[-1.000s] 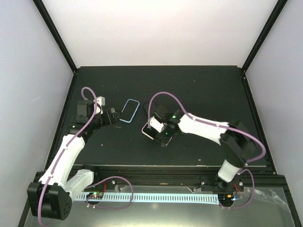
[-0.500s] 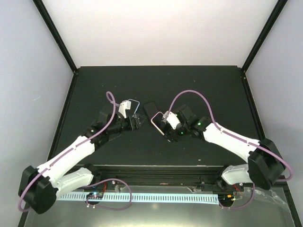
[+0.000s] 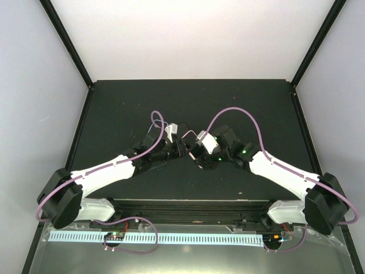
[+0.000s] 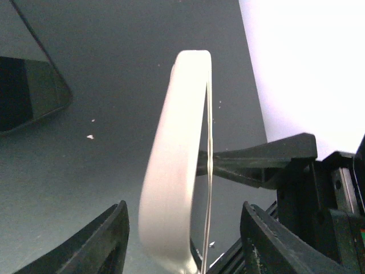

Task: Take the phone out of the phone case
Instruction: Adjust the phone.

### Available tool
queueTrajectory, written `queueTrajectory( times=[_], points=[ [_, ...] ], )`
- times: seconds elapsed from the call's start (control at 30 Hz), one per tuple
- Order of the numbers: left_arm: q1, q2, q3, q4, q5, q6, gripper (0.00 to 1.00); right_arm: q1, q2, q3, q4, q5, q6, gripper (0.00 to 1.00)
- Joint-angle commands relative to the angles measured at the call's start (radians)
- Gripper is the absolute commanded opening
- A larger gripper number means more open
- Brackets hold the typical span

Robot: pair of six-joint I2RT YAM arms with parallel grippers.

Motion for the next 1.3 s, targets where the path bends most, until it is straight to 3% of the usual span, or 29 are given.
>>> queueTrajectory(
  times=[0.0,0.13,0.47,0.57,0.7,0.9,1.07,1.27],
  points=[
    [-0.012,0.044,0.020,0.155,-0.007,-0.091,0.48,-0.008,-0.049,-0.001,0.087,-0.012,0.015,0.57],
    [-0.020,0.049,0.024,0.175,-0.040,-0.106,0.43,-0.014,-0.061,-0.005,0.092,-0.005,0.020,0.58],
    [-0.022,0.057,0.049,0.197,-0.065,-0.086,0.13,-0.021,-0.064,-0.009,0.094,0.001,0.026,0.60],
    [-0.022,0.056,0.059,0.195,-0.059,-0.047,0.02,-0.021,-0.065,-0.004,0.088,-0.010,0.020,0.75],
    [-0.018,0.018,0.096,0.120,-0.055,0.088,0.02,-0.021,-0.075,0.032,0.037,-0.007,0.006,0.99],
    [0.016,-0.111,0.192,-0.179,0.005,0.407,0.02,-0.034,-0.156,0.072,-0.094,-0.089,-0.038,1.00],
    [0.025,-0.224,0.182,-0.243,0.274,0.650,0.02,-0.037,-0.208,0.122,-0.252,-0.261,-0.165,0.95],
    [0.025,-0.327,0.143,-0.208,0.510,0.735,0.02,-0.036,-0.239,0.151,-0.371,-0.535,-0.312,0.80]
  ],
)
